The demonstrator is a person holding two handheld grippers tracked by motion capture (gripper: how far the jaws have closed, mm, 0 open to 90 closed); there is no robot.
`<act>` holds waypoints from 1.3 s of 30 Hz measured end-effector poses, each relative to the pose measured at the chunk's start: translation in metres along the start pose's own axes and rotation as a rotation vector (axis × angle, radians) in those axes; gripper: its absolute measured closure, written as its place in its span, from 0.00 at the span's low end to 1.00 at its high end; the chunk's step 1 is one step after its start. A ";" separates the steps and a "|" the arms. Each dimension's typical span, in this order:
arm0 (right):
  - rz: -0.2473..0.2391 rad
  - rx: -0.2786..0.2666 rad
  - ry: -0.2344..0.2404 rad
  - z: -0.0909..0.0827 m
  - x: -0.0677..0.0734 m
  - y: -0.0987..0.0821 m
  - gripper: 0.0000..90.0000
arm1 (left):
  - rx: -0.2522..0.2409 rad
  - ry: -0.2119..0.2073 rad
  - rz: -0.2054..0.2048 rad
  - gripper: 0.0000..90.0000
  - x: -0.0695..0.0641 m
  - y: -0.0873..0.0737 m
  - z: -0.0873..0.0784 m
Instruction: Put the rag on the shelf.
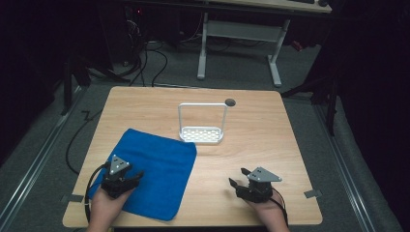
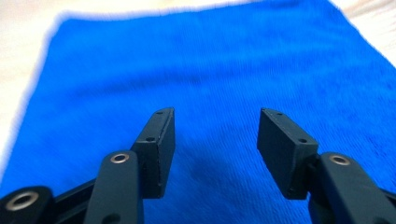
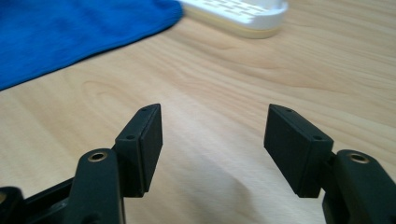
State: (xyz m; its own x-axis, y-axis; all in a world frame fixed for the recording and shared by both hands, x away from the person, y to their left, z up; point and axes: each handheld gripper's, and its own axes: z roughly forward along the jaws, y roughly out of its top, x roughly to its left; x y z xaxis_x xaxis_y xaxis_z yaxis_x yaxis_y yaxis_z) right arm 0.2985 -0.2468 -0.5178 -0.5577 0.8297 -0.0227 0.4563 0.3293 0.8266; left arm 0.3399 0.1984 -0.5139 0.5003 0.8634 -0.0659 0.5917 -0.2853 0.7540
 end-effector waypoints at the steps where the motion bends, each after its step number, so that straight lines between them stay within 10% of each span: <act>1: 0.006 -0.004 -0.012 0.000 -0.003 0.001 0.41 | -0.013 -0.006 -0.002 0.51 0.000 0.001 0.001; 25: -0.017 -0.013 -0.010 0.007 0.000 0.007 0.47 | -0.033 -0.011 0.017 0.53 0.001 -0.001 0.000; 39: -0.084 -0.030 0.132 0.039 0.042 0.036 0.71 | -0.001 0.077 -0.071 0.76 0.025 -0.025 -0.023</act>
State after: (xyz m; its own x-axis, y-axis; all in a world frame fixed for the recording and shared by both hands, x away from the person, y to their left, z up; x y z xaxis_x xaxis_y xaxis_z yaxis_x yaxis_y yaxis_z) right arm 0.3182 -0.1830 -0.5109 -0.6805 0.7325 -0.0199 0.3843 0.3799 0.8414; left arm 0.3229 0.2370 -0.5193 0.4068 0.9109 -0.0685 0.6230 -0.2217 0.7502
